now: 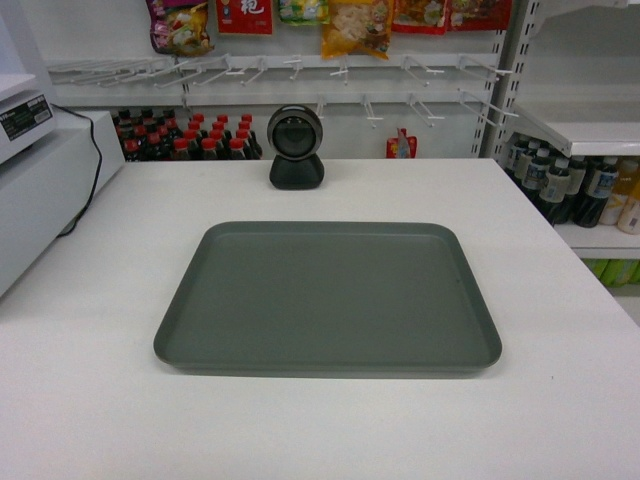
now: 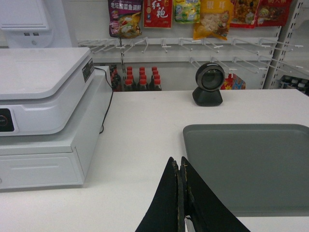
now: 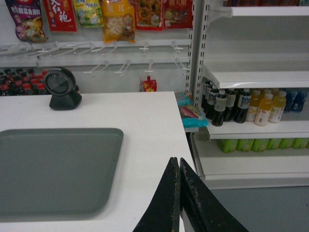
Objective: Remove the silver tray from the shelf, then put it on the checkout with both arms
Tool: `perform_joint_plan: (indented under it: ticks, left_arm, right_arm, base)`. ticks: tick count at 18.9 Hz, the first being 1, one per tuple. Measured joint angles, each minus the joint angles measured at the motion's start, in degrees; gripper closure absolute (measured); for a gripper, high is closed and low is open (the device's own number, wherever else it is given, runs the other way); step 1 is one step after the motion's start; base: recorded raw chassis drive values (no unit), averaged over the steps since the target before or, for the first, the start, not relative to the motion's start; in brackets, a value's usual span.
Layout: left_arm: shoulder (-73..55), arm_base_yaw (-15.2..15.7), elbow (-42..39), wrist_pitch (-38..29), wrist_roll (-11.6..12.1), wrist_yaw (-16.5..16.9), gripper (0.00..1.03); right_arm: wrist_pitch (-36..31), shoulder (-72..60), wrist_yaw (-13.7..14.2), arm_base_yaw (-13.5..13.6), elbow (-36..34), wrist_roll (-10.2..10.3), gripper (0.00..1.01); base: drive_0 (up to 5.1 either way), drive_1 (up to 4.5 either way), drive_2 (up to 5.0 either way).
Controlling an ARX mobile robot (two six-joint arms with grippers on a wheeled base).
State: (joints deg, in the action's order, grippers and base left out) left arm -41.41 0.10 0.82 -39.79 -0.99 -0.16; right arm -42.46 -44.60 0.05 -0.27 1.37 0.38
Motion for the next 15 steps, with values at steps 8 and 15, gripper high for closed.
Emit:
perform_joint_plan:
  ticks: [8,15]
  left_arm:
    - [15.52,0.00,-0.24,14.14,0.00,0.00,1.02]
    - [25.57,0.00,-0.24,23.91,0.00,0.00,1.02]
  right_arm:
    - [14.82,16.74,0.00,0.00,-0.66,0.00,0.98]
    - [25.00,27.21,0.00,0.00,-0.66,0.00,0.98]
  base:
    - [0.0,0.00,0.0]
    - [0.0,0.00,0.0]
